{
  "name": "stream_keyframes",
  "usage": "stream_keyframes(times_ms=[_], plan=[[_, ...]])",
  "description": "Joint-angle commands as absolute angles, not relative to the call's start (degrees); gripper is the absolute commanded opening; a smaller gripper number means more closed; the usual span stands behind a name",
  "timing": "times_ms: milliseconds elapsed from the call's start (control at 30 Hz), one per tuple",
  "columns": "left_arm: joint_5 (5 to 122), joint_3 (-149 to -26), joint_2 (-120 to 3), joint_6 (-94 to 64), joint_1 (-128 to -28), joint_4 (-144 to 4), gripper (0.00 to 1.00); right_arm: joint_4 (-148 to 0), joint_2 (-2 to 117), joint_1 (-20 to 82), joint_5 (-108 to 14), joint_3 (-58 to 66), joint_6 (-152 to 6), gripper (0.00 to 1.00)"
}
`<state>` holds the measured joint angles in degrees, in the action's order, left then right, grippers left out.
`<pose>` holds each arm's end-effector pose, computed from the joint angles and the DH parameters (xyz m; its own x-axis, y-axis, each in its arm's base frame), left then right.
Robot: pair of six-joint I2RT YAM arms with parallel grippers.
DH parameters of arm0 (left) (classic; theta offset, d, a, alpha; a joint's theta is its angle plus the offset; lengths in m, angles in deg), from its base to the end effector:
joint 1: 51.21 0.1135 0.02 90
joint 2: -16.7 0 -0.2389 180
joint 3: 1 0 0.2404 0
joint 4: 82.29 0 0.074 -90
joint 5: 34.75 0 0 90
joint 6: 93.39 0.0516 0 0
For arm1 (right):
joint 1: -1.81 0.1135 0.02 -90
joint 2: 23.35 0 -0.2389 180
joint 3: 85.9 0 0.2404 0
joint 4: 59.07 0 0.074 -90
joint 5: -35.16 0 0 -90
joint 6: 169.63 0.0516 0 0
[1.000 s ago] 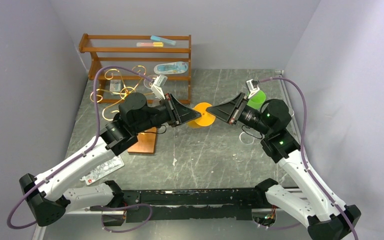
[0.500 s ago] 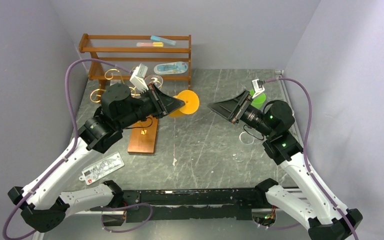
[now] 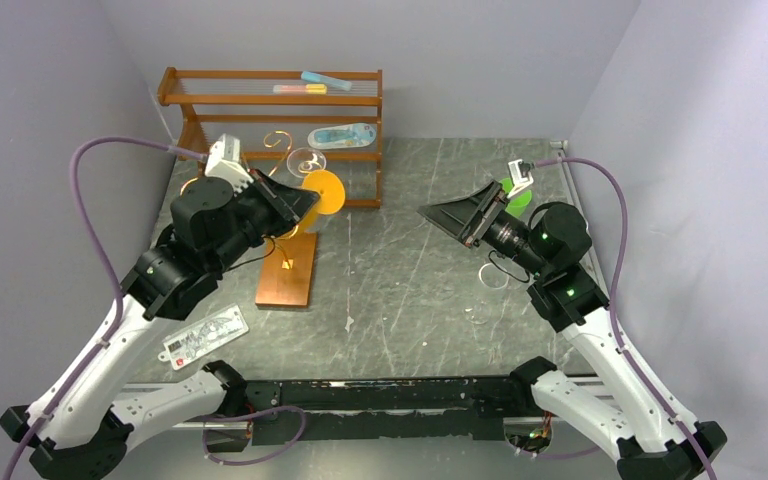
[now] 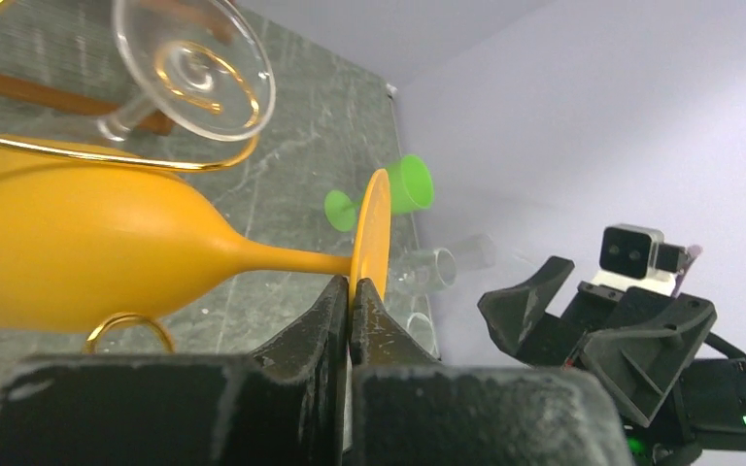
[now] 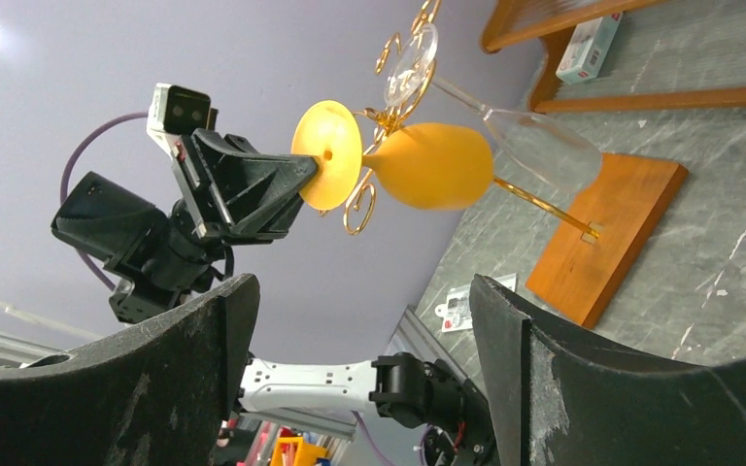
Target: Place the wine glass upside down on the wine glass rack
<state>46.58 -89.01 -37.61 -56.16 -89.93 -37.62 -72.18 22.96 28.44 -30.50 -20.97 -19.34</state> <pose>0.1635 -0.1211 0.4171 -0.4902 -0.6158 -0.6168 0.1861 0.6174 -0.7643 0.1722 0.1101 0.3746 -0.6307 0.5690 -0.5277 -0.4587 0.2751 0.8449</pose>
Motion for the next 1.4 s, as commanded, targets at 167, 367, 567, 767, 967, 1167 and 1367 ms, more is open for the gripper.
stream_keyframes(times_ms=[167,367,567,767,967,1167,1367], plan=[[34.3,-86.7,-32.8,-59.1,-89.4,-33.7,0.05,-73.3,22.2,28.4,-31.4,-21.6,-19.2,0.83],[32.0,-83.7,-29.2,-63.2,-89.4,-32.5,0.05,-73.1,22.7,28.4,-31.2,-22.5,-18.5,0.82],[34.0,-79.2,-27.0,-67.8,-89.4,-35.4,0.05,-73.0,23.1,28.4,-31.3,-22.7,-18.0,0.82],[35.2,-78.6,-27.4,-69.7,-89.4,-36.2,0.05,-73.3,22.7,28.5,-32.3,-22.6,-18.1,0.82],[33.7,-76.9,-25.6,-72.7,-89.4,-36.1,0.05,-73.3,22.9,28.5,-32.3,-22.6,-18.0,0.81],[30.9,-73.1,-21.7,-79.3,-89.4,-36.1,0.05,-73.3,23.1,28.4,-32.3,-22.4,-18.1,0.81],[28.3,-70.3,-17.5,-82.8,-89.4,-37.4,0.05,-73.3,23.1,28.4,-32.3,-22.7,-18.1,0.81]])
